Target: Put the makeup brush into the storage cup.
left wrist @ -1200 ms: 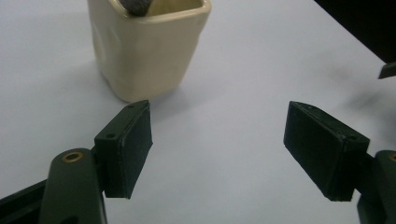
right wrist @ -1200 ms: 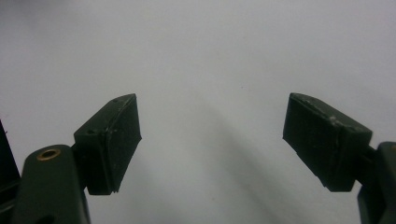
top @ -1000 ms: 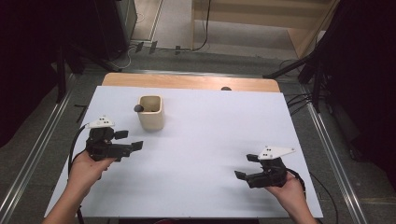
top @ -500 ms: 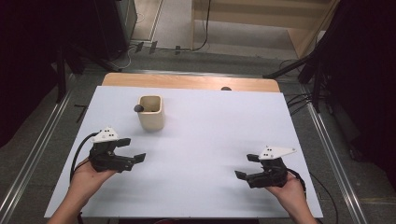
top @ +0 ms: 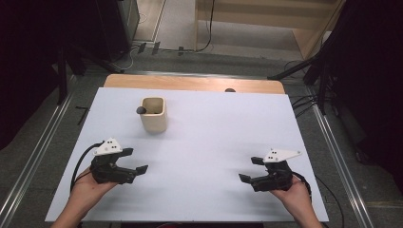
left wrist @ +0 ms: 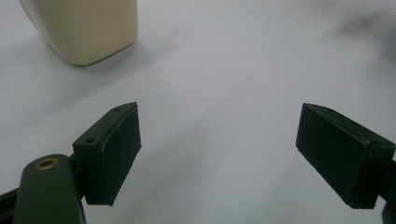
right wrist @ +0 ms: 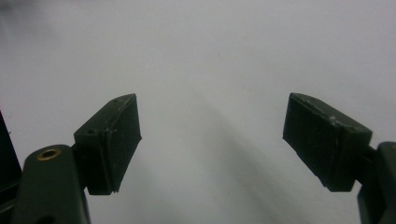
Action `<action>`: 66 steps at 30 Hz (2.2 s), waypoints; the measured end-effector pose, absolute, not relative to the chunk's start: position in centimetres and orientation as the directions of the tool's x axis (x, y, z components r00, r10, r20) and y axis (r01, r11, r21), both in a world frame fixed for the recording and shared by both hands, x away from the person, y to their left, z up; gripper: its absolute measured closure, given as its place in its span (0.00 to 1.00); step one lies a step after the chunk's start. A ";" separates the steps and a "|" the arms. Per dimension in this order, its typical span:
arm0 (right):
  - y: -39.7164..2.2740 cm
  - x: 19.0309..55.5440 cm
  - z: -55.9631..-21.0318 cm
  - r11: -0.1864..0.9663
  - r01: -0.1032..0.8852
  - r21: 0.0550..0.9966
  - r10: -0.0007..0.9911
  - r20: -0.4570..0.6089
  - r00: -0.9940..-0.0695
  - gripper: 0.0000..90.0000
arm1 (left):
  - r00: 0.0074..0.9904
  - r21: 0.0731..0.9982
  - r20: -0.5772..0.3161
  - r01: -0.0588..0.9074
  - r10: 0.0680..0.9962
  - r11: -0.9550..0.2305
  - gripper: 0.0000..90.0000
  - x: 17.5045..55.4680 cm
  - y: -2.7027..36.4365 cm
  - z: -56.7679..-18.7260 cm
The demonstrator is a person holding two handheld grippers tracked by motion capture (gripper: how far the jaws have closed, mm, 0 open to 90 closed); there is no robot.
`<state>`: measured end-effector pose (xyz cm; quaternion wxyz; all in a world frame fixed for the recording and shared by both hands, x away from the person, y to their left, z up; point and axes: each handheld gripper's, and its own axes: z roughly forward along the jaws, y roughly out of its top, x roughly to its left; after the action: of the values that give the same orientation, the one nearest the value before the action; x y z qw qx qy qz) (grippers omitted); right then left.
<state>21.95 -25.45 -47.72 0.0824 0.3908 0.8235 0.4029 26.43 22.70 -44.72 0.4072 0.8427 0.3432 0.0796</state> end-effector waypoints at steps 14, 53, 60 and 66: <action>-25.4 21.9 -47.7 0.369 0.577 0.729 0.712 0.178 -0.680 0.22 | 0.760 0.735 -0.145 0.512 0.634 -0.446 0.16 25.8 23.1 -45.4; -25.2 22.0 -47.6 0.370 0.577 0.728 0.711 0.179 -0.680 0.22 | 0.764 0.732 -0.148 0.512 0.628 -0.449 0.16 26.0 23.7 -45.8; -25.2 22.0 -47.6 0.371 0.576 0.728 0.711 0.177 -0.681 0.22 | 0.764 0.733 -0.148 0.511 0.627 -0.449 0.16 26.0 23.7 -45.8; -25.2 22.0 -47.6 0.371 0.577 0.728 0.711 0.177 -0.681 0.22 | 0.764 0.733 -0.149 0.512 0.628 -0.449 0.16 26.0 23.7 -45.8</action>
<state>21.97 -25.18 -47.61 0.0834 0.3908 0.8236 0.4025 25.97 23.69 -45.79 0.4033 0.8480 0.3362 0.0723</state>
